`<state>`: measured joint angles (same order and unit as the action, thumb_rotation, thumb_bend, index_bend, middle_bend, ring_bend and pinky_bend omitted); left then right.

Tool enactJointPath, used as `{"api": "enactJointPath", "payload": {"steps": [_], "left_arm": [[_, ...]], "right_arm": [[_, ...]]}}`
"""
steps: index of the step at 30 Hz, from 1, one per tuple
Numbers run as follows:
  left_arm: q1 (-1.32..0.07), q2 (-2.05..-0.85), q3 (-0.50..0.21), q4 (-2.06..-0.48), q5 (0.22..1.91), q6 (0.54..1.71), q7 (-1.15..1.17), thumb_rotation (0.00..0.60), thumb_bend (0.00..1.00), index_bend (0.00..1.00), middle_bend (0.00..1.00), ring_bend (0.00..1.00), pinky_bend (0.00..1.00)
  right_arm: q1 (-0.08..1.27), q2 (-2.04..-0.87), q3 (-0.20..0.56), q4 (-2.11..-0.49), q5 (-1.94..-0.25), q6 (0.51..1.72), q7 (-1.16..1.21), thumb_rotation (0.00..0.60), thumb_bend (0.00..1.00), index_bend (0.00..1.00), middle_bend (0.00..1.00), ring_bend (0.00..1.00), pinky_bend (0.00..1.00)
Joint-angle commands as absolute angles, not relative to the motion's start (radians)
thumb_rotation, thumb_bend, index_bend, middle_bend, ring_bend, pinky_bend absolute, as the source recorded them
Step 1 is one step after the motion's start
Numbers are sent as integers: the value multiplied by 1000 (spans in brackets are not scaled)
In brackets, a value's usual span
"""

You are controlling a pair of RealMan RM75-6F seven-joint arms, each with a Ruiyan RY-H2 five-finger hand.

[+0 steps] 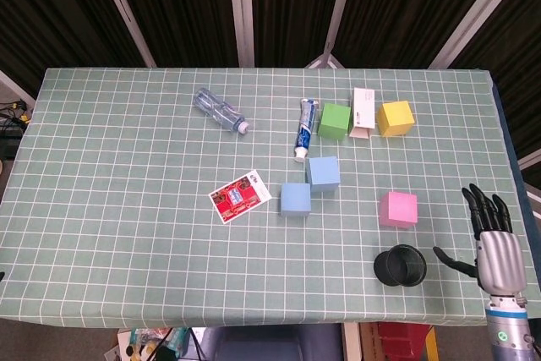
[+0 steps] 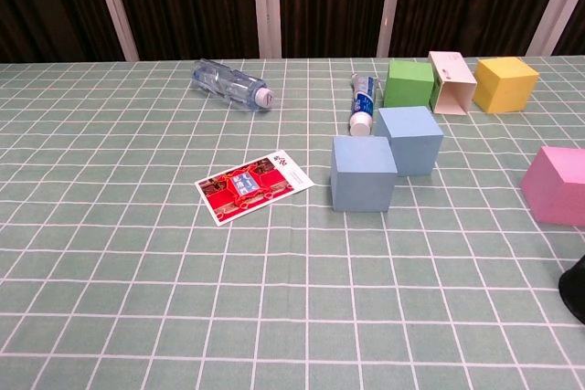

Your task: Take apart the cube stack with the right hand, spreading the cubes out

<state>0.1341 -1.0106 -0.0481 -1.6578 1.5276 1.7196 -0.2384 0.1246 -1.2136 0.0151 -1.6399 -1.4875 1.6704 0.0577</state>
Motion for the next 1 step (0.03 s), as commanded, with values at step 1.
{"api": "enactJointPath", "payload": {"steps": [1], "left_arm": [[132,-1010,-51,-1655,1523,1716,-246,600,183,77,0,0,0]], "right_arm": [[105,-1203,11,-1637,-1508,1688,61,600,33,51,57,90,0]]}}
